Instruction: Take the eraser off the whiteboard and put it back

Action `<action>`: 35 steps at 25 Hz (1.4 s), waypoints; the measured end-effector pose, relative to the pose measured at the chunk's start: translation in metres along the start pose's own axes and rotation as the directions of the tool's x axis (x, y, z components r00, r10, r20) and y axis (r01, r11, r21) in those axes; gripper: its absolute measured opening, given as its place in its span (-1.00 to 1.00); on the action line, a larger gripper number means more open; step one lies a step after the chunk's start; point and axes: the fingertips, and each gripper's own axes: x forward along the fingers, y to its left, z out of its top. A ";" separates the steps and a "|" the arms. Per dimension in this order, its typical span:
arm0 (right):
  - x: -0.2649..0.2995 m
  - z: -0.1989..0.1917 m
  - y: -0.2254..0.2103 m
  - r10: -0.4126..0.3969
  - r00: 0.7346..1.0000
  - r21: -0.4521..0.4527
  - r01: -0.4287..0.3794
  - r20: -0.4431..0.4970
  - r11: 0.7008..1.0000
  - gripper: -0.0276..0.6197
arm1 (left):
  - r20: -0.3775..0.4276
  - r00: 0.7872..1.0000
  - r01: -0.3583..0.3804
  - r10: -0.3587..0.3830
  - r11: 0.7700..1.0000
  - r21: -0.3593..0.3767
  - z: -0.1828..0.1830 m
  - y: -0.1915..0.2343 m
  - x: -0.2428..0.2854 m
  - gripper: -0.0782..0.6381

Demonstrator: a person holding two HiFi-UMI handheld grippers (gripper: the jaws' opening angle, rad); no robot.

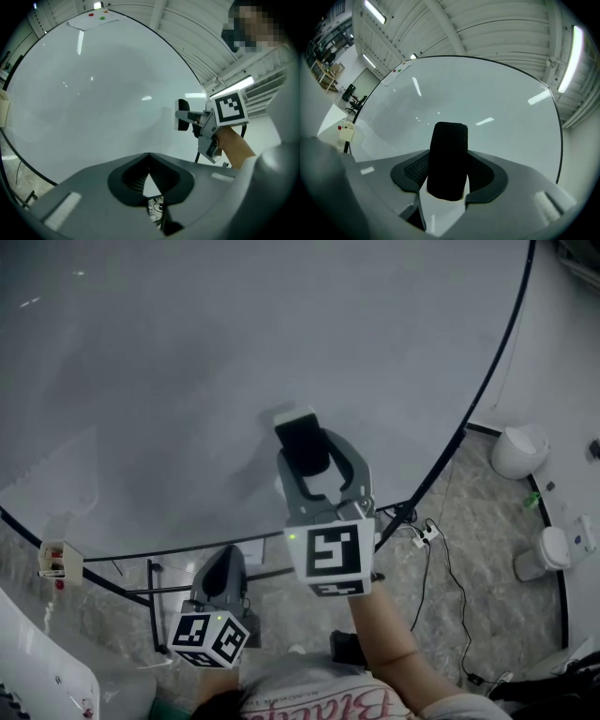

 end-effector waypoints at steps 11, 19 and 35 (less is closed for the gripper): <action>-0.063 -0.045 0.020 0.057 0.995 0.131 -0.046 -0.081 0.990 -0.19 | -0.008 0.999 0.033 -0.033 0.999 -0.014 -0.007 -0.011 -0.021 -0.78; -0.115 -0.067 0.036 0.080 0.993 0.260 -0.055 -0.087 0.964 -0.19 | -0.020 0.998 0.064 -0.065 0.998 -0.005 -0.011 -0.024 -0.030 -0.78; -0.164 -0.104 0.052 0.059 0.994 0.364 -0.019 -0.097 0.931 -0.19 | 0.008 0.994 0.106 -0.107 0.994 0.034 -0.002 -0.043 -0.045 -0.79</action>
